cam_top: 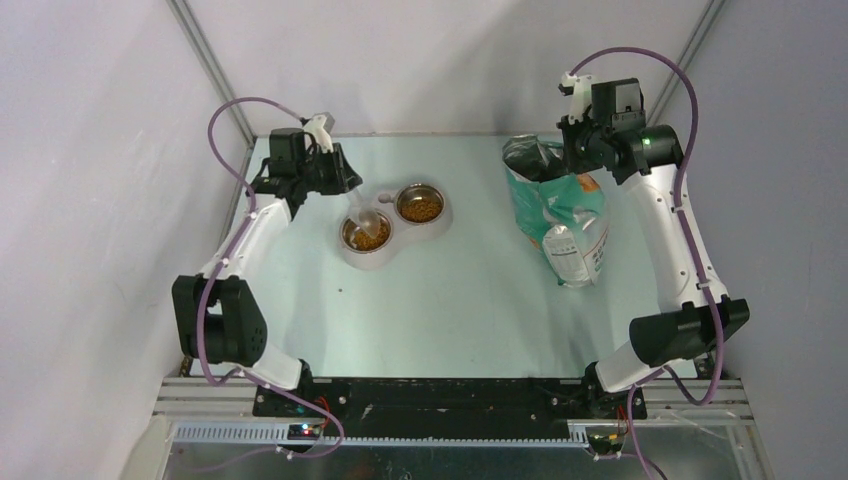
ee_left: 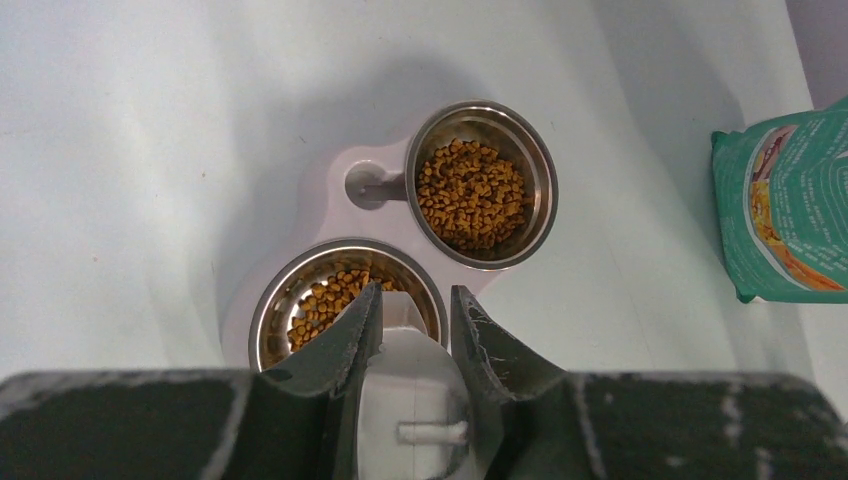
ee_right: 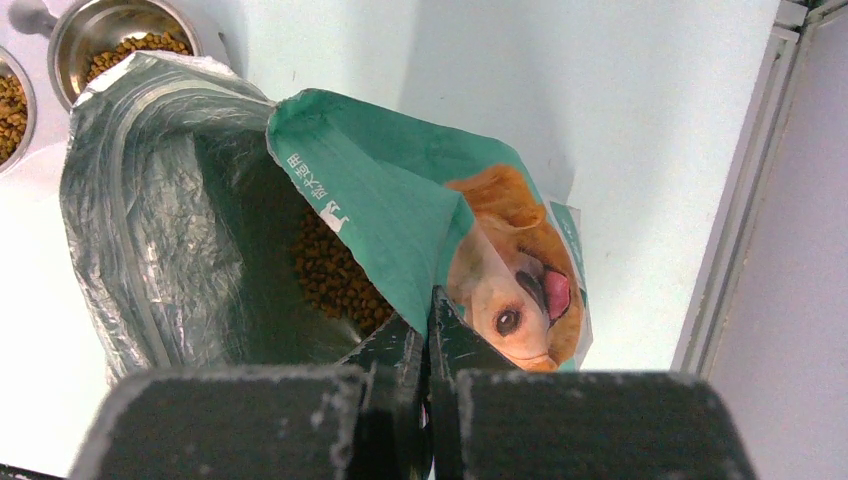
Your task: Serve the pet food
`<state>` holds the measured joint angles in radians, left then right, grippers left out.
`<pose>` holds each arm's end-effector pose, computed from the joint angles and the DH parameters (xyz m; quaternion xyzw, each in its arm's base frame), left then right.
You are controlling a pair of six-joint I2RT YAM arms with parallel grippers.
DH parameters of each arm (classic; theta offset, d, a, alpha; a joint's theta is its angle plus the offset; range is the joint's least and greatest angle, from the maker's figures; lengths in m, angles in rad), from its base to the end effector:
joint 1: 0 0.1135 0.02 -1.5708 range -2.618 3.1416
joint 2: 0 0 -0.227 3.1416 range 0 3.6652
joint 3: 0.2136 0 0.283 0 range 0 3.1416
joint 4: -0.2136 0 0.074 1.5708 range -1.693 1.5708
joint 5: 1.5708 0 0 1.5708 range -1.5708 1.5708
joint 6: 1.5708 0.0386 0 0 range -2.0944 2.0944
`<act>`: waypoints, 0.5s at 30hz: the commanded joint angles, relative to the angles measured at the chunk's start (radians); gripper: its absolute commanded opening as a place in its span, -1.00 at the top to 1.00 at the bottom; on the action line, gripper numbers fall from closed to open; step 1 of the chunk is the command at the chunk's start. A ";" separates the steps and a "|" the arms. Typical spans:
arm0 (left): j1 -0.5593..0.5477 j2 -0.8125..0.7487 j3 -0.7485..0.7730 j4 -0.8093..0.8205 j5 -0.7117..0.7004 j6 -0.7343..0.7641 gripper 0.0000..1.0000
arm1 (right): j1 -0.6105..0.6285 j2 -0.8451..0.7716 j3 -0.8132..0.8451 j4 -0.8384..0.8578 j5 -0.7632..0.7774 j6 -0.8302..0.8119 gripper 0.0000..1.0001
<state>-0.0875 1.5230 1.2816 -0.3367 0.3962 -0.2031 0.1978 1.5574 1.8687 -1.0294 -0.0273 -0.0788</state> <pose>0.3811 -0.0484 0.2725 0.0438 0.8661 -0.2388 0.4369 0.3397 0.0692 0.4082 -0.1311 0.9009 0.0370 0.4120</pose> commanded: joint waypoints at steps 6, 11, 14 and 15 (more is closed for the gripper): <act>-0.008 0.010 0.001 0.049 -0.010 0.015 1.00 | -0.004 -0.056 0.005 0.026 -0.008 0.010 1.00; -0.008 0.010 -0.009 0.043 -0.024 0.049 1.00 | -0.004 -0.058 0.004 0.027 -0.008 0.009 1.00; -0.007 0.009 -0.015 0.036 -0.035 0.068 1.00 | -0.006 -0.059 0.002 0.026 -0.009 0.008 1.00; -0.007 0.009 -0.016 0.033 -0.037 0.072 1.00 | -0.008 -0.060 0.002 0.026 -0.009 0.009 1.00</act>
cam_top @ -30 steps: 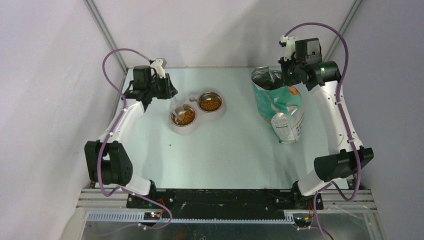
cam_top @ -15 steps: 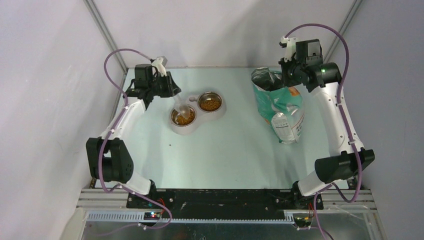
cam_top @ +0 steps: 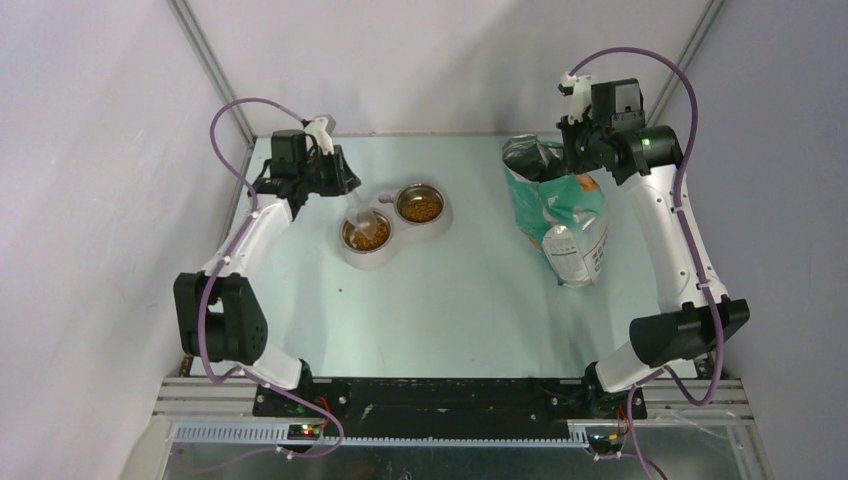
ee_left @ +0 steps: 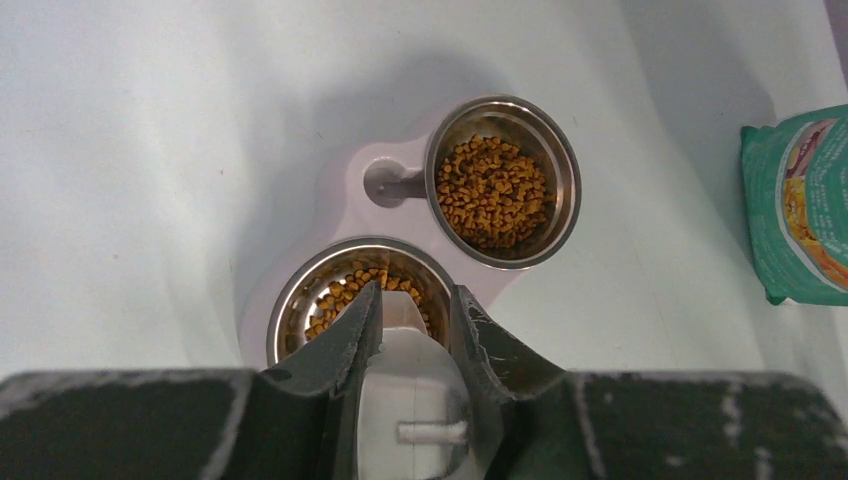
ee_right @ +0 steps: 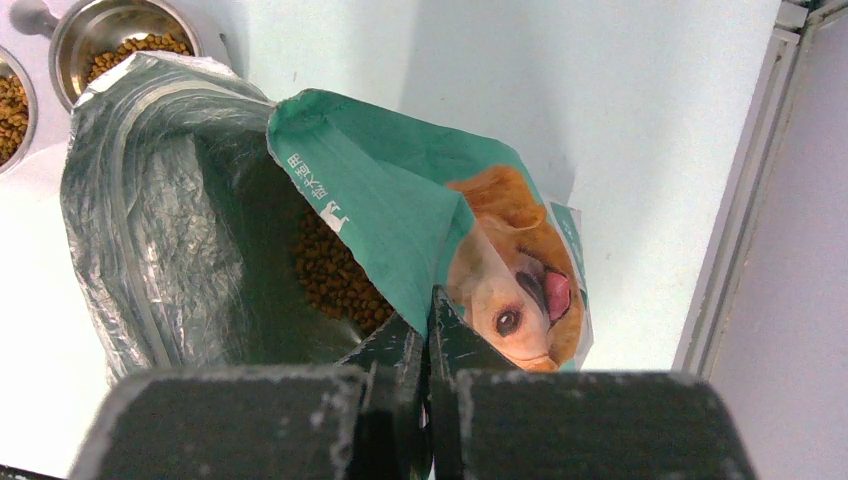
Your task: Serve the pet food
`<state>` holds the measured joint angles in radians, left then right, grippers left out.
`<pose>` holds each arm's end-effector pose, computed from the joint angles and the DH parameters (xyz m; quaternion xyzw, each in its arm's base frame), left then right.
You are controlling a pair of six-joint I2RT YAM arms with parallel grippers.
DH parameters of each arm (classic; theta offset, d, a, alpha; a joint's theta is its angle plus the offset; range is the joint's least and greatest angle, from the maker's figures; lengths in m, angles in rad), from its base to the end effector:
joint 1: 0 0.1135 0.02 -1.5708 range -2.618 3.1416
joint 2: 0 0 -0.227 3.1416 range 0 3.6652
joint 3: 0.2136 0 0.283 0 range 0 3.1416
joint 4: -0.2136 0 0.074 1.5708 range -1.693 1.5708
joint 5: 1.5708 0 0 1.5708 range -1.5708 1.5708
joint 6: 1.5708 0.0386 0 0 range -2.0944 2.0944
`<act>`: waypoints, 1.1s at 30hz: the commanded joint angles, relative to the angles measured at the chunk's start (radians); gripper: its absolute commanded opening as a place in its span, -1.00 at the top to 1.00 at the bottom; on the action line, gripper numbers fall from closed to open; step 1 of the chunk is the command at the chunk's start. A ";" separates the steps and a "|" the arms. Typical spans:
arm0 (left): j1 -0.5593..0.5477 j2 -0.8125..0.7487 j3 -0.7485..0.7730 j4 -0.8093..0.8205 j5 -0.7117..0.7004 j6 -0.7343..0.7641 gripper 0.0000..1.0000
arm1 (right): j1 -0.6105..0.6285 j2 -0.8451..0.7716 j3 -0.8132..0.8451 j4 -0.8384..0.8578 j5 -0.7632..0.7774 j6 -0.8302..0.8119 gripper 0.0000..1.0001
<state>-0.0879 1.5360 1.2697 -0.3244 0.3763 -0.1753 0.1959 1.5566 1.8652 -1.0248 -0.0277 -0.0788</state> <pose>0.3833 -0.0480 0.2642 0.0501 0.8698 -0.2243 0.4367 0.3401 0.0686 0.4077 -0.1303 0.9006 0.0368 0.4129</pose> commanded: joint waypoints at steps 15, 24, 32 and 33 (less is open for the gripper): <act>-0.006 -0.058 0.001 -0.011 -0.083 0.135 1.00 | -0.010 -0.064 0.000 0.023 -0.011 0.009 1.00; -0.006 -0.224 0.049 -0.024 0.033 0.072 1.00 | -0.019 -0.070 -0.010 0.023 -0.012 0.008 1.00; 0.038 -0.312 -0.105 -0.046 0.313 -0.094 1.00 | -0.026 -0.067 -0.001 0.024 -0.019 0.009 1.00; 0.044 -0.310 -0.147 -0.042 0.383 -0.116 1.00 | -0.031 -0.067 -0.001 0.025 -0.020 0.009 1.00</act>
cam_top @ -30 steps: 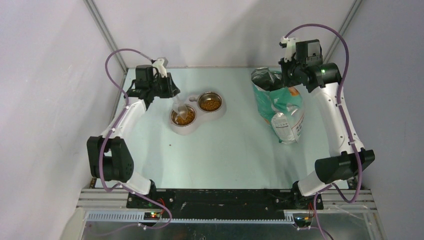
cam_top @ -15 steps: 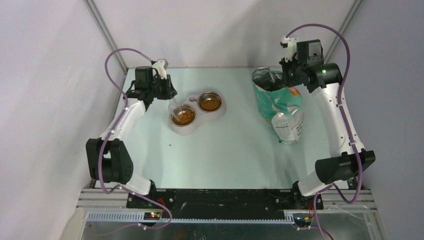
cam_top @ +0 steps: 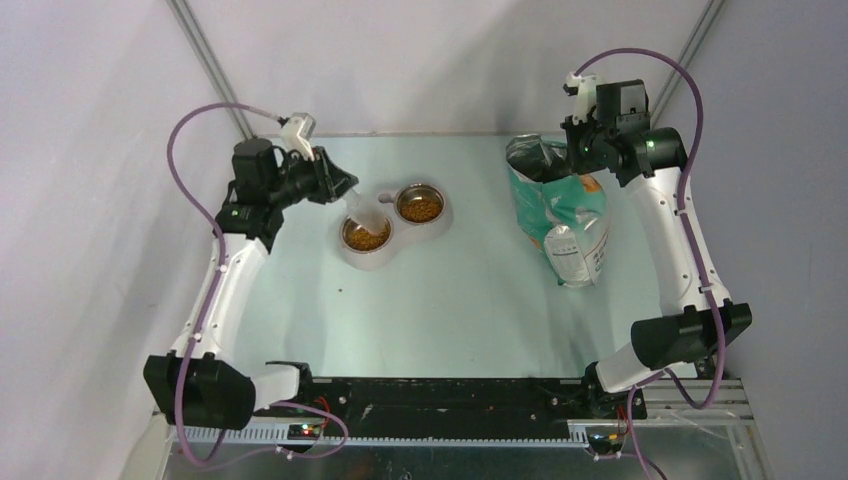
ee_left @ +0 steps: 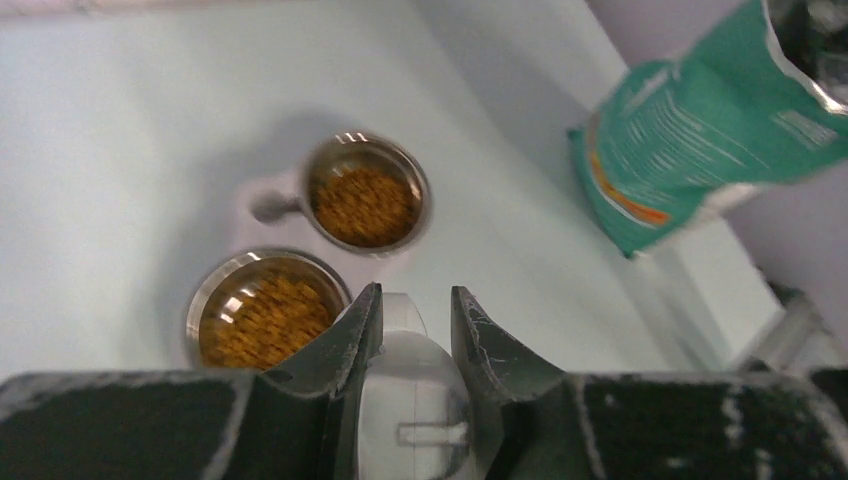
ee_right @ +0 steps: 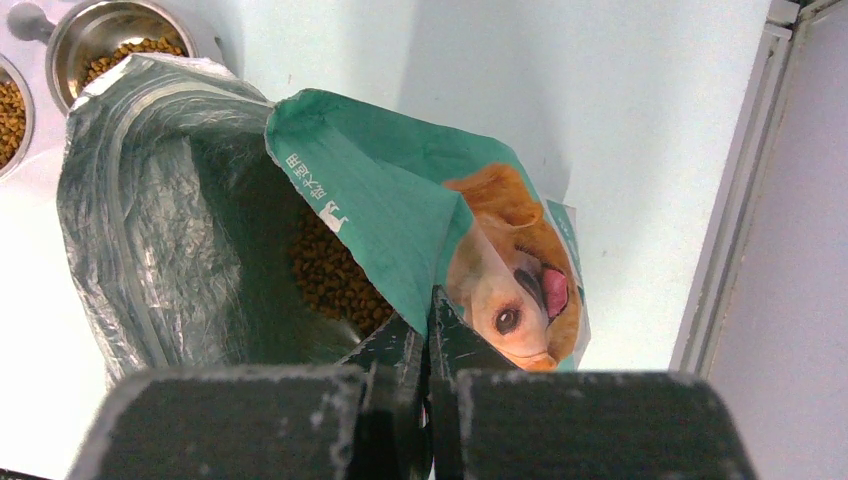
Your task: Serve the pet food
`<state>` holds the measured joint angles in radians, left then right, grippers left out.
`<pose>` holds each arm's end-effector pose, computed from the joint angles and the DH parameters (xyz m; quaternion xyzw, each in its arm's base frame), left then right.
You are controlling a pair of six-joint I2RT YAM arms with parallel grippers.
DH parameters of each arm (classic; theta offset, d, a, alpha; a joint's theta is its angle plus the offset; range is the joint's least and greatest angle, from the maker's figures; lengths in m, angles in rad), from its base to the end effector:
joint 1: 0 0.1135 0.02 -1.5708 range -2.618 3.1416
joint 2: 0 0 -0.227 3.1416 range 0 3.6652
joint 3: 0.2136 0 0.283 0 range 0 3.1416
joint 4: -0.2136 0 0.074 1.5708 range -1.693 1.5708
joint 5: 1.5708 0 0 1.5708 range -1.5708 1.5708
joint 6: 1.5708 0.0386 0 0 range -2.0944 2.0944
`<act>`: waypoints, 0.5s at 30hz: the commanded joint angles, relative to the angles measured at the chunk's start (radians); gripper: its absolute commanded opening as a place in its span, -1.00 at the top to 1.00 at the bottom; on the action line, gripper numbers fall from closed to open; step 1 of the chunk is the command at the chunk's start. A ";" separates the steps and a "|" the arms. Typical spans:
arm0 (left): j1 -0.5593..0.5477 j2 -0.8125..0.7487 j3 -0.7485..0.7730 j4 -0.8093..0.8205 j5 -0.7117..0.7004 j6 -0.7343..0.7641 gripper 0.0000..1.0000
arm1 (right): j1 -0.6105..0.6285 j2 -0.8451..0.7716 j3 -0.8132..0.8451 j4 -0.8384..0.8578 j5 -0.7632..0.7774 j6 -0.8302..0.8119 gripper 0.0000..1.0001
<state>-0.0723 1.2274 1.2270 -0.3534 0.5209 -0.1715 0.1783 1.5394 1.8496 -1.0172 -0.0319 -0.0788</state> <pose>0.3188 -0.0423 0.3499 0.1077 0.7992 -0.2769 0.5226 0.3379 0.0621 0.4088 -0.1230 0.8997 0.0353 0.4173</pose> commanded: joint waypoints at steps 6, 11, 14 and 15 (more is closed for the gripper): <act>0.096 -0.006 -0.348 0.168 0.438 -0.386 1.00 | -0.028 -0.051 0.014 0.014 -0.027 0.012 1.00; 0.163 0.067 -0.465 0.291 0.572 -0.529 1.00 | -0.038 -0.057 0.005 0.012 -0.033 0.012 1.00; 0.186 0.129 -0.472 0.213 0.584 -0.496 1.00 | -0.043 -0.058 0.002 0.012 -0.037 0.014 1.00; 0.198 0.147 -0.488 0.216 0.569 -0.508 0.98 | -0.043 -0.059 0.003 0.012 -0.038 0.014 1.00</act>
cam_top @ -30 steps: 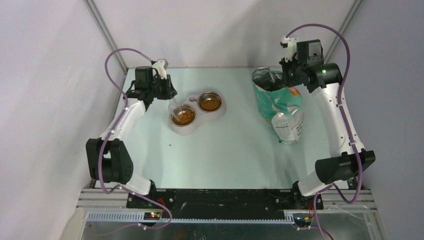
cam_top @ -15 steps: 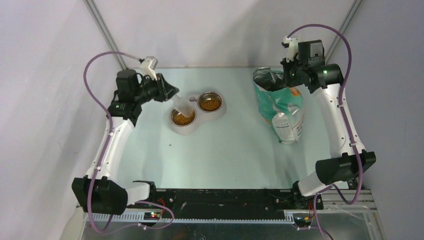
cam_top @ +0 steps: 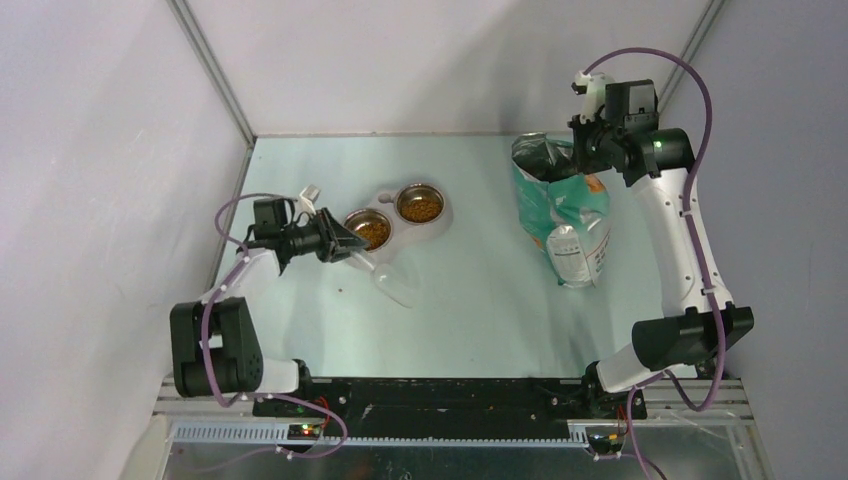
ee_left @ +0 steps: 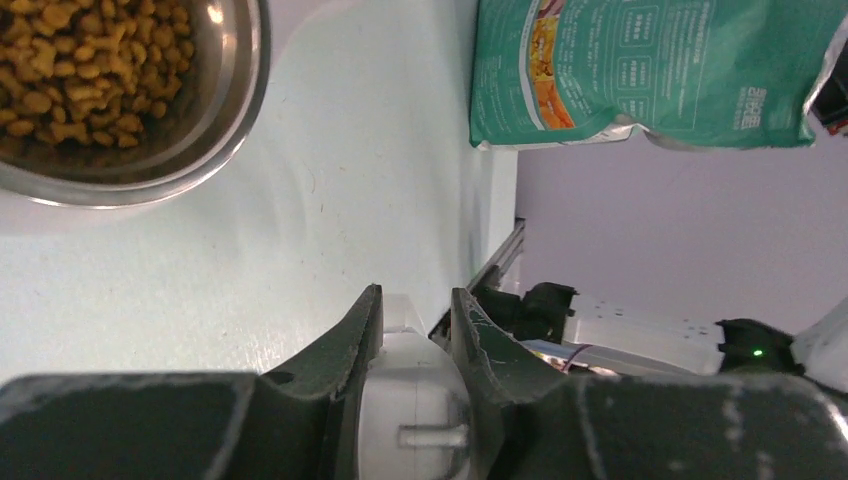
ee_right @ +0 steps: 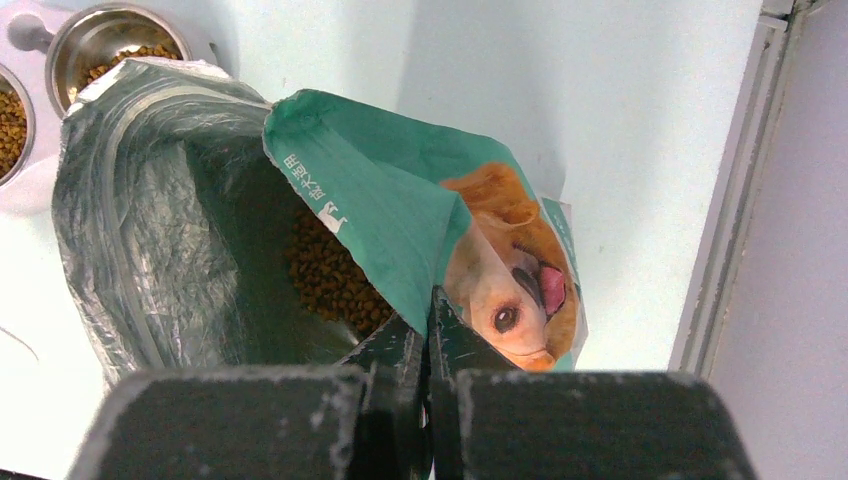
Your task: Serve the pet food
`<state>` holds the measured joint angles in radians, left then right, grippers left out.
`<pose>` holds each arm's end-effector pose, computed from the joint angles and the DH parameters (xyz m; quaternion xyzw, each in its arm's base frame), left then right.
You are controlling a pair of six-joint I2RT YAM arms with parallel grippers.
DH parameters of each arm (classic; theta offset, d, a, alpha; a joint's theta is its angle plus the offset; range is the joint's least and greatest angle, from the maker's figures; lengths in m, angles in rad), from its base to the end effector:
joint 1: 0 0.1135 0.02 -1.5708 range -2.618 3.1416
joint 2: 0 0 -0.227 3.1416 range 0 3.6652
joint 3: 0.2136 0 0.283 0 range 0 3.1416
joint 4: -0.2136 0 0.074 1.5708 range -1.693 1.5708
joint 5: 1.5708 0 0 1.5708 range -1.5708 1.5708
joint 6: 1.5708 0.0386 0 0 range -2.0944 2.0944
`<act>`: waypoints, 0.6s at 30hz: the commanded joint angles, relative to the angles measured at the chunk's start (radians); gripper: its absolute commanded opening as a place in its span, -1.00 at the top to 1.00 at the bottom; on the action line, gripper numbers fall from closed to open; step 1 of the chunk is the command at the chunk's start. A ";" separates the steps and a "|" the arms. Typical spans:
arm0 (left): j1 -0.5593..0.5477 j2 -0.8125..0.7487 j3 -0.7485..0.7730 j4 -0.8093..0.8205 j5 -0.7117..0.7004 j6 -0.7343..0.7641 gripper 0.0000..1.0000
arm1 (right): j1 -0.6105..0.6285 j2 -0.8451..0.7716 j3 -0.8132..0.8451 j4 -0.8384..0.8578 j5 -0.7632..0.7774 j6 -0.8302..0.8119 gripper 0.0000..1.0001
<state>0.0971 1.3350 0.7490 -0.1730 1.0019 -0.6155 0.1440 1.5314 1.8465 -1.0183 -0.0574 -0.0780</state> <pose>0.3011 -0.0033 0.1660 -0.1034 0.8214 -0.5153 0.2217 0.3374 0.0512 0.4103 -0.1125 0.9001 0.0399 0.4191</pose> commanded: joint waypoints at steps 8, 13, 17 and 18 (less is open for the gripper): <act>0.102 0.160 -0.007 -0.054 -0.048 -0.039 0.65 | -0.016 -0.057 -0.001 0.014 -0.008 0.013 1.00; 0.105 0.212 0.020 -0.160 -0.145 0.030 0.61 | -0.024 -0.062 -0.006 0.015 -0.006 0.012 1.00; 0.107 0.224 0.017 -0.189 -0.199 0.032 0.33 | -0.026 -0.063 -0.009 0.015 -0.005 0.013 1.00; 0.111 0.225 0.018 -0.202 -0.230 0.033 0.25 | -0.028 -0.064 -0.009 0.015 -0.005 0.012 1.00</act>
<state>0.2016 1.5600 0.7315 -0.3378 0.8196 -0.6086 0.1238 1.5124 1.8332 -1.0161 -0.0605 -0.0776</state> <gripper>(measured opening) 0.368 0.007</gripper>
